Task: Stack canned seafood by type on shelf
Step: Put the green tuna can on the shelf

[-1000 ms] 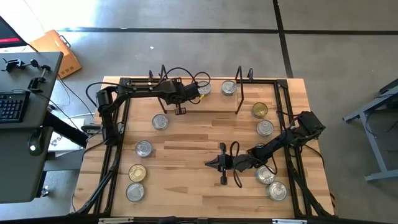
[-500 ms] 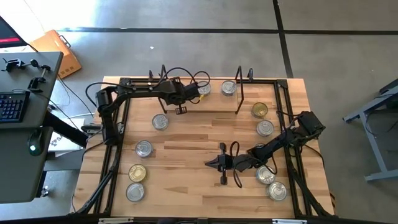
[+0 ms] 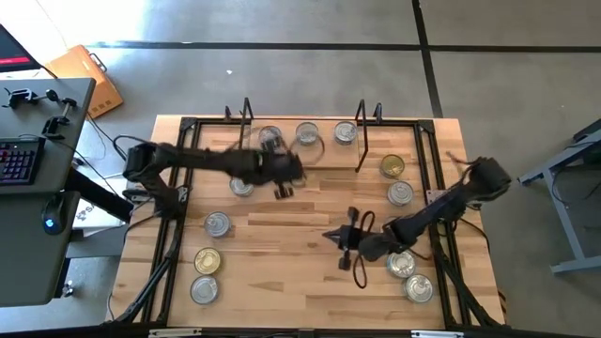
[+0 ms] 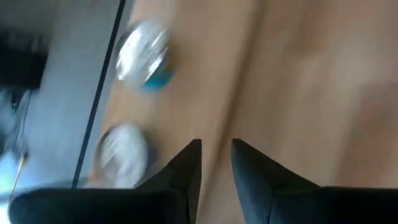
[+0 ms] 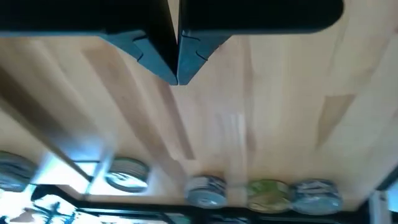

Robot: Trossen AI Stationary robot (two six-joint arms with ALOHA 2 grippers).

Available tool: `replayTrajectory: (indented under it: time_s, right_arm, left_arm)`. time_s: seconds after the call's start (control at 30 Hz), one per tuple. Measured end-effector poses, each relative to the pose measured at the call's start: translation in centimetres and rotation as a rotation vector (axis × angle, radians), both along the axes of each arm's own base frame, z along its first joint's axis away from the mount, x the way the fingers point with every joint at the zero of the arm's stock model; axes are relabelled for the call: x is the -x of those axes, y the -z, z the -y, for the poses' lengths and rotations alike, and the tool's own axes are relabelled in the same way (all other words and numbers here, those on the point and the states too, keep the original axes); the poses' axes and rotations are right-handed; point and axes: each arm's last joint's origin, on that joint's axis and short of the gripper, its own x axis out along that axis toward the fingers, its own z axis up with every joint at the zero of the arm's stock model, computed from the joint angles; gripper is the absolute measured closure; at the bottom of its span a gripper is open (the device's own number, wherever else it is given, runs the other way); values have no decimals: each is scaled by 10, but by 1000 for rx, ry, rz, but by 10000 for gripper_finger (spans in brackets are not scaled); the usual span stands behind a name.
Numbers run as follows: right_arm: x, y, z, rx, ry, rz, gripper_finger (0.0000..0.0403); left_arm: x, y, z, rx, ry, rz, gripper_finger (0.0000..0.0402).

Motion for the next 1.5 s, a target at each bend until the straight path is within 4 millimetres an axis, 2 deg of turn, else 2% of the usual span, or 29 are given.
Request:
replayTrajectory:
  time_s: [0.13, 0.23, 0.33, 0.43, 0.6, 0.7, 0.83, 1.0, 1.23, 1.5]
  right_arm:
    - [24, -18, 1, 17, 52, -55, 403]
    - [39, -27, 3, 4, 56, -105, 403]
    - [49, -27, 8, -2, 71, -149, 403]
    - [51, -17, 19, -16, 80, -184, 403]
    - [44, 1, 47, -95, 52, -161, 403]
    - [36, 1, 68, -83, 13, -103, 403]
    - [26, -7, 92, -12, 51, -13, 403]
    - [19, -14, 116, 35, 91, 46, 403]
    - [18, -15, 139, 30, 151, 49, 401]
    - [17, -22, 169, 211, 194, 66, 373]
  left_arm:
    - [-9, 17, 49, -11, 173, 118, 334]
    - [-9, 34, 78, 4, 252, 244, 337]
    - [-5, 53, 99, 99, 338, 360, 337]
    - [2, 72, 105, 222, 412, 477, 337]
    - [13, 96, 87, 253, 395, 572, 337]
    - [16, 102, 66, 214, 364, 579, 337]
    - [18, 100, 44, 178, 327, 583, 337]
    - [27, 90, 29, 145, 313, 596, 337]
    - [50, 90, -2, 31, 316, 636, 337]
    - [63, 89, -27, -105, 401, 739, 337]
